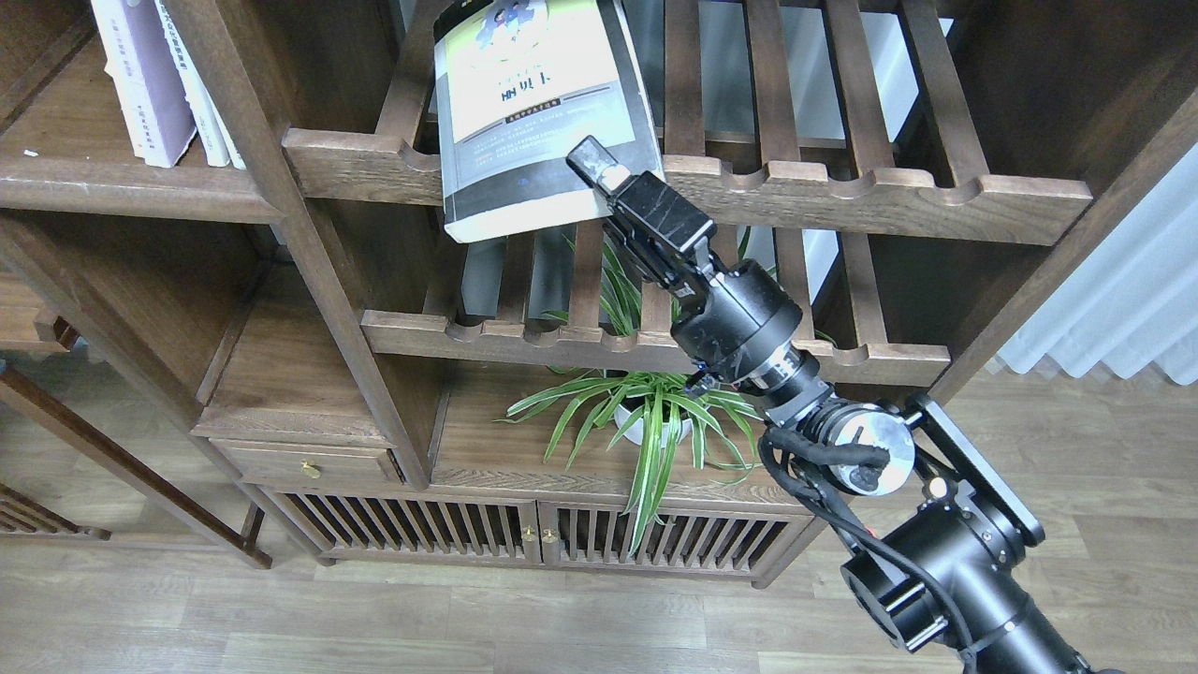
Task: Organize books on shelf
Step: 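Grasp the white-green booklet with the right gripper and pull it off, then lower the booklet and pass it to the left gripper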
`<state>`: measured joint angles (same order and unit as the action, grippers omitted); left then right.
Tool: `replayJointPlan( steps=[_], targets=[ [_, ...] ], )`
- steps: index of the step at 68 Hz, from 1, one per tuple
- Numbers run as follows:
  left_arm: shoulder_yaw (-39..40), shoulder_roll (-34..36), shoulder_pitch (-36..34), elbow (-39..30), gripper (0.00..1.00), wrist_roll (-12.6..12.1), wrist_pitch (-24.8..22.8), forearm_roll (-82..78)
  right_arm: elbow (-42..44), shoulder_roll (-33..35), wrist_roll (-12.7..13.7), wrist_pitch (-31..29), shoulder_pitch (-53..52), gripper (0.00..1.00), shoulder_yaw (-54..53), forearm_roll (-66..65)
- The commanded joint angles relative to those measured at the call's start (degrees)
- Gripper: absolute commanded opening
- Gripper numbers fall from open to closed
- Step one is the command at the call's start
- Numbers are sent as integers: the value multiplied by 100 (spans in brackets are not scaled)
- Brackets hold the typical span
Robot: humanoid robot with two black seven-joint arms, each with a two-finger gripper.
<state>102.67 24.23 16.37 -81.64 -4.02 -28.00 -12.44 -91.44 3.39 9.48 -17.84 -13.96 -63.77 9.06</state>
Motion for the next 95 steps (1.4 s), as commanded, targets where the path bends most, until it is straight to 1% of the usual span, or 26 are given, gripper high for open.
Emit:
replayJointPlan(
  steps=[1, 5, 10, 13, 22, 30, 45, 56, 61, 72, 83, 88, 95],
  targets=[
    [-107, -138, 24, 34, 100, 15, 0, 5, -242, 144, 2, -150, 385, 5, -4, 8],
    [-186, -366, 7, 52, 100, -20, 0, 5, -366, 302, 2, -492, 798, 5, 5, 26],
    [-300, -402, -2, 43, 100, -20, 0, 5, -366, 477, 10, -887, 1106, 5, 5, 26],
    [-353, -410, -2, 52, 100, -20, 0, 5, -366, 574, 2, -1016, 1220, 5, 14, 26],
    [-599, -507, 7, 52, 100, 59, 0, 22, -357, 935, 2, -1016, 1800, 5, 5, 61],
    [-942, -998, 16, 52, 100, -2, 0, 102, -357, 1242, -7, -1016, 2345, 6, 5, 79],
    [-1548, -1254, 60, 131, 100, -2, 0, 102, -339, 1409, -7, -1016, 3189, 6, 5, 369],
    [-1935, -1359, 68, 236, 100, 24, 0, 216, -251, 1638, -7, -1016, 3558, 6, 84, 378],
    [-2268, -1377, 77, 263, 100, 24, 0, 479, -190, 1664, 2, -1016, 3778, 6, 110, 378],
    [-2884, -1421, 16, 518, 100, 42, 0, 998, -111, 1761, 2, -1016, 3875, 6, 391, 369],
    [-3183, -1553, 16, 561, 100, 50, 0, 1384, -14, 1787, -7, -1016, 3866, 8, 804, 404],
    [-3394, -1553, -37, 711, 100, 42, 0, 1718, 21, 1787, -7, -1016, 3849, 8, 963, 457],
    [-3885, -1562, -151, 772, 100, 51, 0, 2263, 74, 1744, -7, -1016, 3778, 8, 1208, 483]
  ],
)
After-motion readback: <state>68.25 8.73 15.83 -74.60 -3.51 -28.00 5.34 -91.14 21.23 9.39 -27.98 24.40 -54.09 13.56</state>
